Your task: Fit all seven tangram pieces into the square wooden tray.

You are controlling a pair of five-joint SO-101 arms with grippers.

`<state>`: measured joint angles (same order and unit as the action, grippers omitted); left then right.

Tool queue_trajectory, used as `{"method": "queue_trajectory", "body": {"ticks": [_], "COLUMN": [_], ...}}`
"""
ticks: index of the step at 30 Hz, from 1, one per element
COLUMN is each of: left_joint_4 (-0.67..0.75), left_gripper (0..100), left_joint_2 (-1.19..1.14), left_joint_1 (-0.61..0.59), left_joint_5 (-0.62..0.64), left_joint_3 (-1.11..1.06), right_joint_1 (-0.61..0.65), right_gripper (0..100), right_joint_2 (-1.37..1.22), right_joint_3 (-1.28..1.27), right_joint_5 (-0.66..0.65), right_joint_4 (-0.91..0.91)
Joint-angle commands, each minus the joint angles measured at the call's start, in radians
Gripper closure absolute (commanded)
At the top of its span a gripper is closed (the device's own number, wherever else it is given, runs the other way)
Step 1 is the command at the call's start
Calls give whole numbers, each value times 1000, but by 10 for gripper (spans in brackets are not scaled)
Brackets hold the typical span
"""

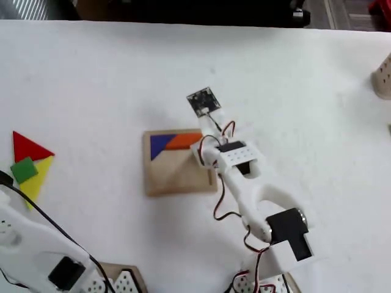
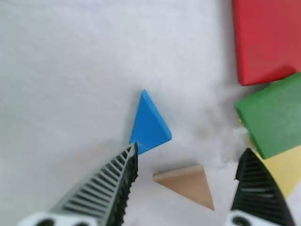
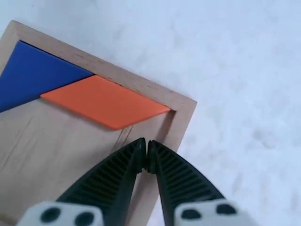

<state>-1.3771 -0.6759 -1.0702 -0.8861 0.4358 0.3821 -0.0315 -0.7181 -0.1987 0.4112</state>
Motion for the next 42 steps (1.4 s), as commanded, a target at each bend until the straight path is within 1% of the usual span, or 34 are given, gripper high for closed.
{"method": "queue_trajectory", "body": {"ticks": [1,2,8,12,15,18,20,22,25,29,32,36,39,42], "left_joint_4": [-51,-60,-49,-55,-51,48,161,273,367,446,491,486,517,519], "left_gripper": [676,676,677,714,717,717,717,717,713,638,634,635,635,635], "left_joint_2": [97,104,119,183,274,360,394,394,367,332,309,277,206,130], "left_joint_1": [-5,-16,-47,-47,-27,-5,1,1,-1,-5,-2,12,13,13], "left_joint_5": [-92,-114,-97,-95,-94,-91,-40,-2,8,5,-3,-71,-94,-121], "left_joint_3": [48,48,38,-61,-181,-292,-350,-379,-379,-379,-379,-381,-362,-313], "right_joint_1": [2,2,2,2,2,2,2,2,2,2,2,2,2,2], "right_gripper": [978,978,978,978,978,978,978,978,978,978,978,978,978,978], "right_joint_2": [10,10,10,10,10,10,10,10,10,10,10,10,10,10], "right_joint_3": [17,17,17,17,17,17,17,15,15,15,15,15,15,15], "right_joint_5": [-12,-12,-12,-12,-12,-12,-12,-12,-12,-12,-12,-12,-14,-14], "right_joint_4": [-16,-18,-19,-21,-21,-21,-21,-19,-18,-16,-16,-16,-16,-16]}}
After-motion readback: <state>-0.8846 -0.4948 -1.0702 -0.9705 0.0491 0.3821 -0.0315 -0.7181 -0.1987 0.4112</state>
